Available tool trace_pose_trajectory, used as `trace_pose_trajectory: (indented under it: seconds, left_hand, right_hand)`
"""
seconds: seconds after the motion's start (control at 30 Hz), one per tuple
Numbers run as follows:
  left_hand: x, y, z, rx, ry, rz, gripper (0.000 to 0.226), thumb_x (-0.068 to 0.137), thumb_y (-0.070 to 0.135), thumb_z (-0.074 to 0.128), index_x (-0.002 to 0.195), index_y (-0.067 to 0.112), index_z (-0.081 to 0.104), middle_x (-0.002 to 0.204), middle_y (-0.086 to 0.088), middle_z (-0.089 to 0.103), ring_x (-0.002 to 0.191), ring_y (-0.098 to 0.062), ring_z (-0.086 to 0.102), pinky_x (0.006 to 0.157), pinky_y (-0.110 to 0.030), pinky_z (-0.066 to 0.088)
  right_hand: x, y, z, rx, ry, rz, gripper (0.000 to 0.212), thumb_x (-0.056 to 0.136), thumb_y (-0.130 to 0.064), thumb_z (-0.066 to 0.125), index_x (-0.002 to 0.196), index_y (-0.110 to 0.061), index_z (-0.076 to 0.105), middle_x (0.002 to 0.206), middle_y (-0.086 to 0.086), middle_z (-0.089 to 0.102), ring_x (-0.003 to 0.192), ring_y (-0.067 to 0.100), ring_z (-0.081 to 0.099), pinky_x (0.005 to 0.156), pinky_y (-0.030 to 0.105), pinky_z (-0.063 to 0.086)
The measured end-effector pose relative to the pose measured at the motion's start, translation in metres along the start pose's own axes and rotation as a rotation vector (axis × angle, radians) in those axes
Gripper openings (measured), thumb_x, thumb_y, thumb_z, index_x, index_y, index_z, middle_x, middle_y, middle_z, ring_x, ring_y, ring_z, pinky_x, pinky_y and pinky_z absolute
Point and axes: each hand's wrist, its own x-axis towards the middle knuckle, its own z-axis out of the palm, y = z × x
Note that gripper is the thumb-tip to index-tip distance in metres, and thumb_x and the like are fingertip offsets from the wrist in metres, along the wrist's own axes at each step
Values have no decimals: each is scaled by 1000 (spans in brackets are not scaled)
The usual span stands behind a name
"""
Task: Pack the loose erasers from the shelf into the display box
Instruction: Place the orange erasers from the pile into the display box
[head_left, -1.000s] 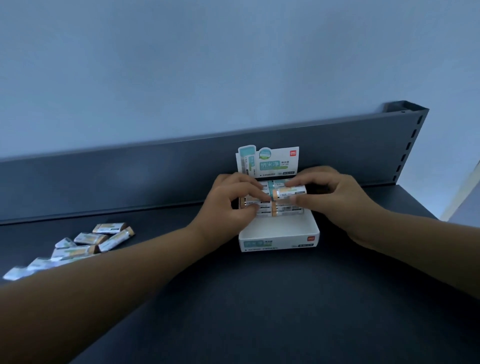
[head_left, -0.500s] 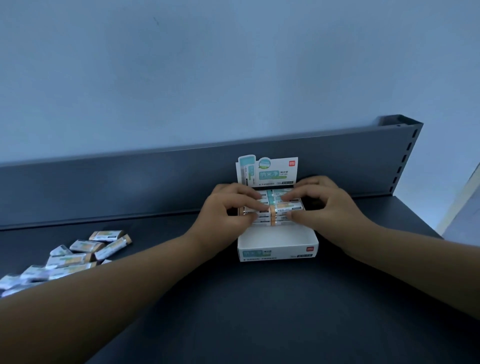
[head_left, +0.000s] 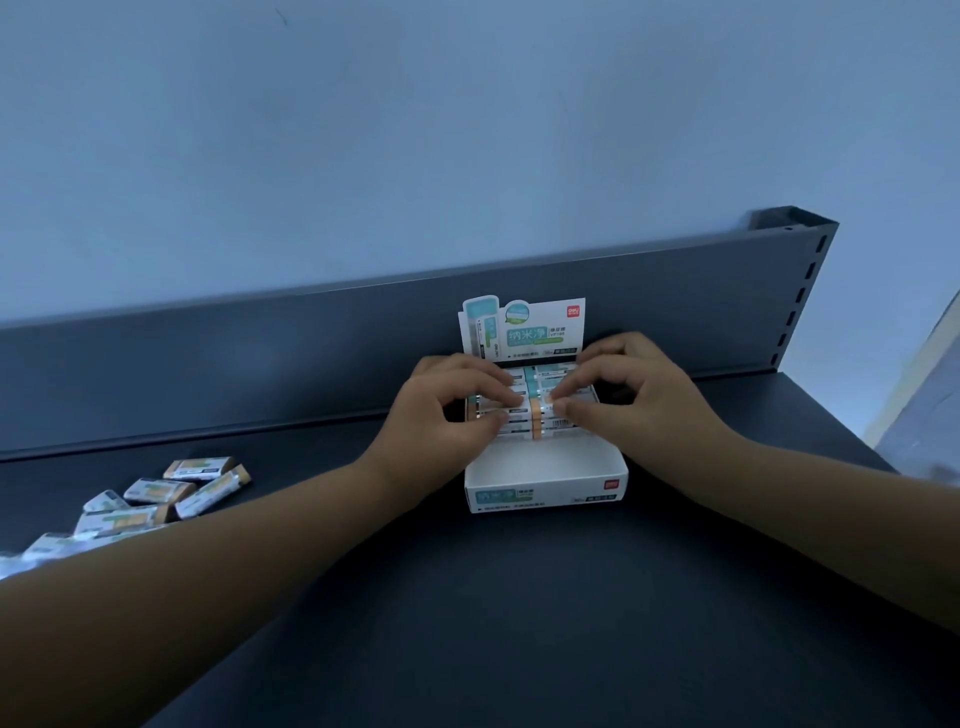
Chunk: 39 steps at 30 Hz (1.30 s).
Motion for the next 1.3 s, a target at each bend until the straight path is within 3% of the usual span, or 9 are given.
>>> trace_pose_trajectory:
  seconds: [0.27, 0.4, 0.57, 0.73, 0.87, 0.97, 1.1, 1.2, 1.3]
  left_hand:
    - [0, 3, 0, -2, 3, -4, 20, 81, 6, 79, 92, 22, 81, 107, 14, 72, 119, -11, 53, 103, -30, 43]
    - [0, 3, 0, 23, 18, 16, 20, 79, 6, 81, 92, 21, 82, 107, 12, 73, 118, -13, 55, 103, -37, 45]
    - [0, 0, 0, 23, 17, 54, 15, 79, 12, 79, 92, 19, 81, 110, 8, 71, 117, -14, 58, 104, -43, 45]
    - [-2, 3, -4, 15, 146, 81, 21, 87, 19, 62, 94, 10, 80, 114, -2, 68, 114, -12, 61, 103, -34, 48]
    - [-7, 16, -6, 16, 212, -5, 26, 93, 23, 58, 99, 11, 80, 107, 2, 72, 110, -8, 64, 100, -34, 51]
    - [-13, 51, -16, -123, 90, -289, 26, 100, 36, 56, 93, 21, 77, 88, 17, 75, 84, 5, 68, 73, -21, 54]
    - [-30, 89, -51, 241, -126, -326, 36, 94, 62, 52, 102, 32, 71, 94, 18, 70, 90, 0, 64, 77, -29, 52]
    - [-58, 108, -67, 527, -69, -306, 45, 86, 72, 47, 95, 34, 69, 92, 15, 68, 90, -7, 63, 79, -36, 53]
    - [-85, 104, -75, 651, 37, -320, 59, 77, 79, 41, 103, 34, 69, 105, 14, 69, 104, -14, 61, 86, -40, 53]
  right_hand:
    - [0, -5, -2, 82, -19, 33, 11, 91, -30, 71, 86, -30, 81, 113, -11, 57, 110, -3, 55, 89, 14, 41]
    - [0, -8, -1, 63, -1, 25, 11, 91, -26, 72, 86, -27, 82, 111, -8, 58, 108, -4, 55, 84, 2, 39]
    - [2, -7, 0, 22, 23, 13, 14, 92, -27, 69, 87, -27, 82, 111, -8, 59, 107, -4, 56, 85, 0, 38]
    - [0, -12, -3, 205, -22, 48, 21, 96, -25, 65, 86, -22, 83, 114, -4, 64, 109, 0, 60, 97, 18, 42]
    - [-8, -16, -7, 151, 97, -1, 19, 96, -22, 64, 94, -15, 82, 106, 0, 68, 107, 8, 62, 98, 28, 48]
    - [-18, -35, -8, -131, 52, -58, 21, 97, -32, 62, 97, -20, 79, 100, -6, 67, 106, 8, 59, 100, 35, 47]
    - [-43, -94, -7, -385, -211, 9, 32, 94, -48, 60, 119, -32, 70, 116, -11, 63, 110, 9, 58, 95, 32, 48]
    - [-66, -125, 8, -496, -337, -34, 36, 91, -55, 54, 121, -38, 64, 119, -12, 63, 112, 12, 57, 96, 38, 49]
    - [-82, -137, 26, -462, -295, 10, 41, 89, -58, 52, 125, -40, 60, 125, -13, 61, 117, 13, 54, 97, 42, 49]
